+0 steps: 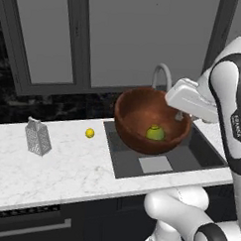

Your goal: Pick the lime from the sink and place it in the bowl. Then pick the bowl and place it in the microwave. Then close the microwave door and press the start button.

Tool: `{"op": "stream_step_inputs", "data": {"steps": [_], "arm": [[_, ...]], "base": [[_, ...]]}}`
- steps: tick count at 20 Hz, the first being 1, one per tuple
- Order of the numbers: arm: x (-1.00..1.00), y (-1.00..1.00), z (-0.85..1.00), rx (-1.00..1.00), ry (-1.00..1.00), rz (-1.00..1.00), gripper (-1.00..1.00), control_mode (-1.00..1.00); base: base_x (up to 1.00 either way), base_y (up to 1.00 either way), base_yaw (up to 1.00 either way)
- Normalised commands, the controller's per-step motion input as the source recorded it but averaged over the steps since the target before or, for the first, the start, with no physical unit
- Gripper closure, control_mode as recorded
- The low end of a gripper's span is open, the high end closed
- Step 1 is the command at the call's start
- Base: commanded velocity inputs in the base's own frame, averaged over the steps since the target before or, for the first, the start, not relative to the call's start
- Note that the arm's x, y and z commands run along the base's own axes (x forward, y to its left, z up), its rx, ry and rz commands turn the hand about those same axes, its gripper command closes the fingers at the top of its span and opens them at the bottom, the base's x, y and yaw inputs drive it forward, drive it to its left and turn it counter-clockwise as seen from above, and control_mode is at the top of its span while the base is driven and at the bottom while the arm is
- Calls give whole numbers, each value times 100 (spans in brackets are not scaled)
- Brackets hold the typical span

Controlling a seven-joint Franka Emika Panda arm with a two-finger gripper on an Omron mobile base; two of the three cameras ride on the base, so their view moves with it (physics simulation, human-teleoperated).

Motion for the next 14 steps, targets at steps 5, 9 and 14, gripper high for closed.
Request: {"op": "stream_step_inputs", "data": {"steps": [5, 9, 14], "arm": [[-64, -64, 34, 5, 0, -13, 100, -100], [-44, -14, 2, 4, 0, -1, 100, -100], [-10, 0, -6, 1, 5, 0, 100, -100]], "base": [[0, 0, 0], [0, 0, 0], [0, 0, 0]]}}
